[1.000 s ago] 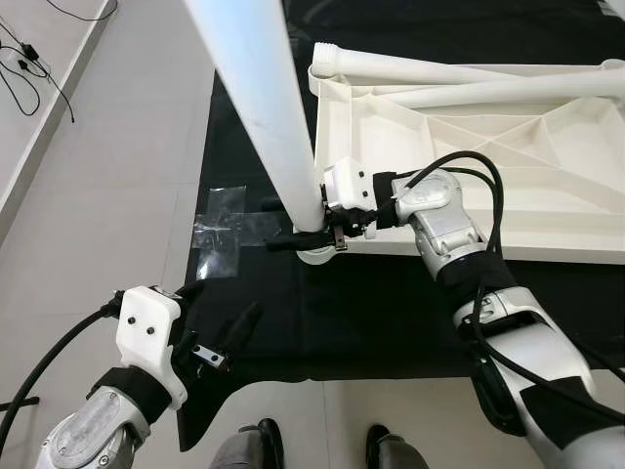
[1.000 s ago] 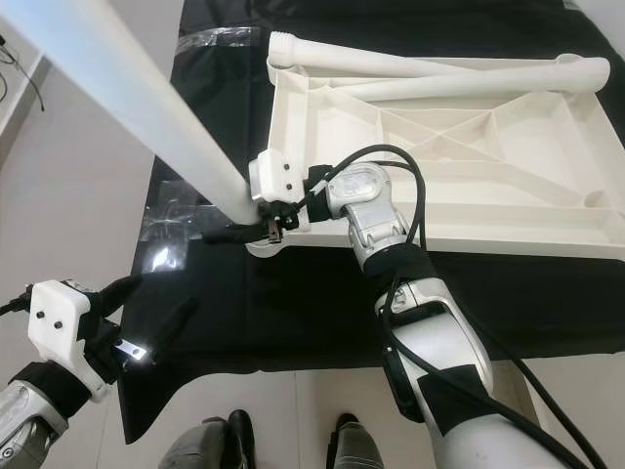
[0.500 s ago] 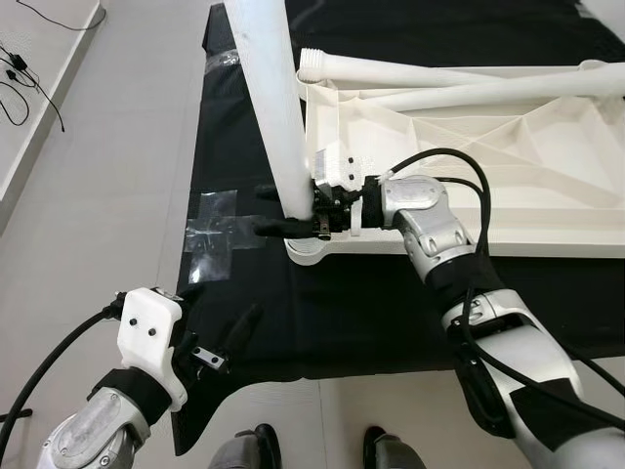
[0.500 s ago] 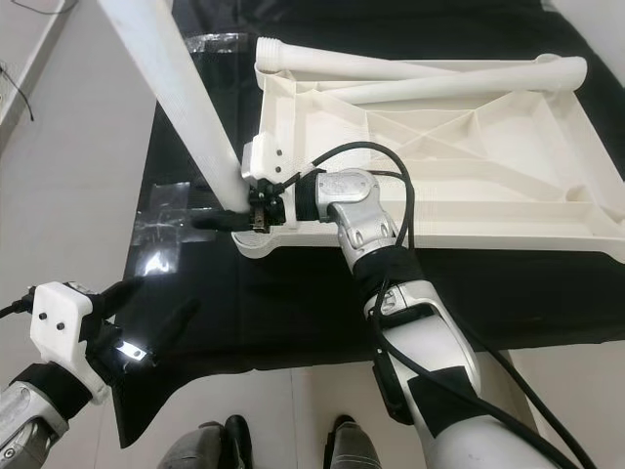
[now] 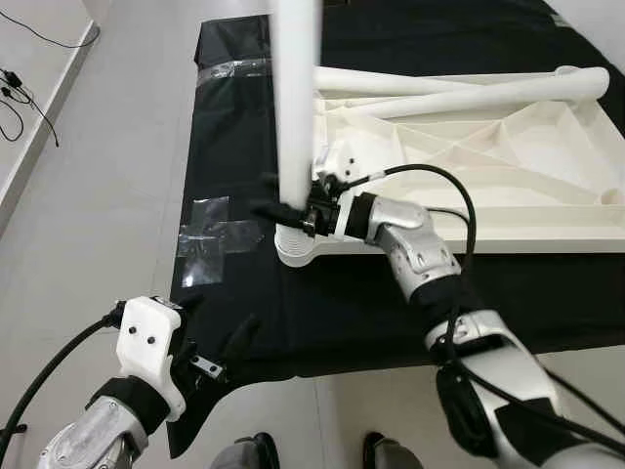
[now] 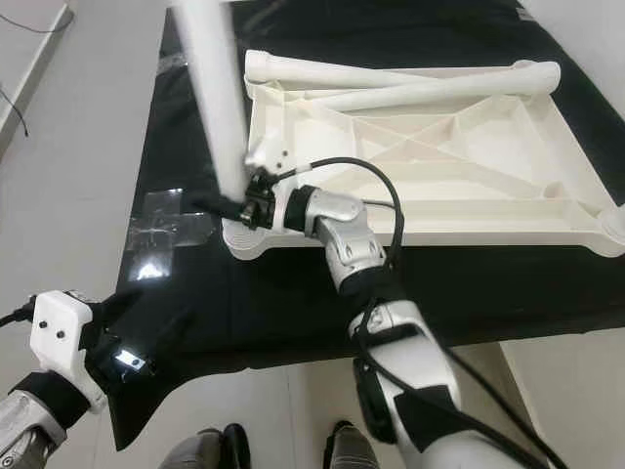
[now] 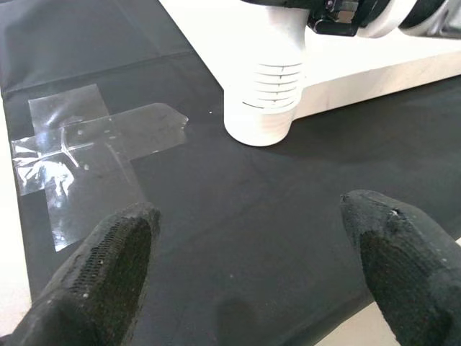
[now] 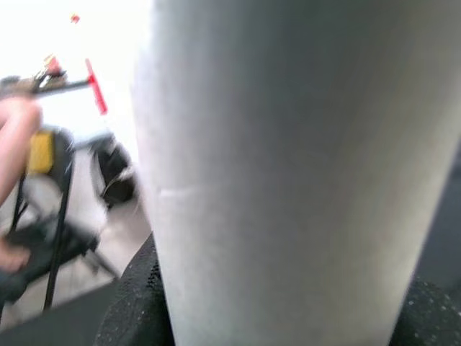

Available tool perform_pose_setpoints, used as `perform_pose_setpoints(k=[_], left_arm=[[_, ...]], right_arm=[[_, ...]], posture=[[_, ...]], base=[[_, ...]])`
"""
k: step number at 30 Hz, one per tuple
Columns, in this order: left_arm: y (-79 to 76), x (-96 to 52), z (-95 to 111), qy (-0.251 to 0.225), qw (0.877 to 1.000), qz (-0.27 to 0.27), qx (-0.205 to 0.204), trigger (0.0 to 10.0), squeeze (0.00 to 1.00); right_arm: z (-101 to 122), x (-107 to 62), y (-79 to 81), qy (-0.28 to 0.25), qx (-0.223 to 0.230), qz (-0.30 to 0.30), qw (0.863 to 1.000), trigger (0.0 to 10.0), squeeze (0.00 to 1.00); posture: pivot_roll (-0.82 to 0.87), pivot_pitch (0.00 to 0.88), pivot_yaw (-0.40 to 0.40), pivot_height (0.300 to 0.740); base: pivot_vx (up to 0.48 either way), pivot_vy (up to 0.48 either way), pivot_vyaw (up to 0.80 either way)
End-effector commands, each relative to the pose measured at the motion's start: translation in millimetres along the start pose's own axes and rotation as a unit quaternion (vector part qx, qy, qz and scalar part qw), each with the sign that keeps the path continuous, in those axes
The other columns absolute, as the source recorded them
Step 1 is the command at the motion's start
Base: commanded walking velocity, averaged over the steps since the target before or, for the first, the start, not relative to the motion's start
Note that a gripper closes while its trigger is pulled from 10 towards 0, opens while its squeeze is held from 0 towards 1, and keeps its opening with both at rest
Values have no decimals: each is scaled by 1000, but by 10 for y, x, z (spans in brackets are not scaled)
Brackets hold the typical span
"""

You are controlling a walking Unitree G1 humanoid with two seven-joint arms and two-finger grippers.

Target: Building children table

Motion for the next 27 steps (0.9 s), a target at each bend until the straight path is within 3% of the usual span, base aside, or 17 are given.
perform_pose_setpoints(k=[1,2,3,4,5,6,8,9,10,17,27], left_arm=[[-10,-33,2,5,1000,-4,6,10000,0],[-9,-37,5,4,1000,-3,6,10000,0],[-6,-41,6,4,1000,-3,6,10000,0],[-6,-41,6,4,1000,-3,6,10000,0],[-4,-44,6,4,1000,-2,6,10000,0],[-4,-44,6,4,1000,-2,6,10000,0],[2,-36,8,4,1000,-2,7,10000,0],[2,-36,8,4,1000,-2,7,10000,0],[7,-26,7,3,1000,-1,10,10000,0],[20,5,0,1,1000,-1,12,10000,0],[176,63,56,-16,999,26,9,10000,0]], right_arm=[[-559,-114,-60,79,75,-44,993,10000,0],[-665,-82,13,89,60,-70,992,10000,0],[-849,-65,80,121,31,-138,982,10000,0],[-849,-65,80,121,31,-138,982,10000,0],[-949,-71,129,140,6,-188,972,10000,0],[-949,-71,129,140,6,-188,972,10000,0],[-960,-15,309,105,-16,-244,964,10000,0],[-960,-15,309,105,-16,-244,964,10000,0],[-845,63,374,60,-30,-256,964,10000,0],[-811,174,390,62,-40,-238,969,10000,0],[-719,154,360,57,-27,-287,956,10000,0]], posture=[[83,298,53,740],[83,299,50,740],[74,301,49,740],[74,301,49,740],[74,301,49,740],[74,301,49,740],[80,299,49,740],[80,299,49,740],[78,293,50,740],[67,288,45,740],[66,262,37,740]], base=[[0,0,0],[0,0,0],[0,0,0],[0,0,0],[0,0,0],[0,0,0],[0,0,0],[0,0,0],[0,0,0],[0,0,0],[0,0,0]])
Point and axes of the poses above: a point about 5 cm out from each wrist's last joint towards the gripper, its own x axis pointing out of the wrist towards the gripper, its own z axis along the axis of the wrist's last joint, y = z × x, the point moved 3 cm from there along x, pointing out of the wrist towards the gripper, and after that the axes turned 14 degrees about x, right-handed, at the moved point
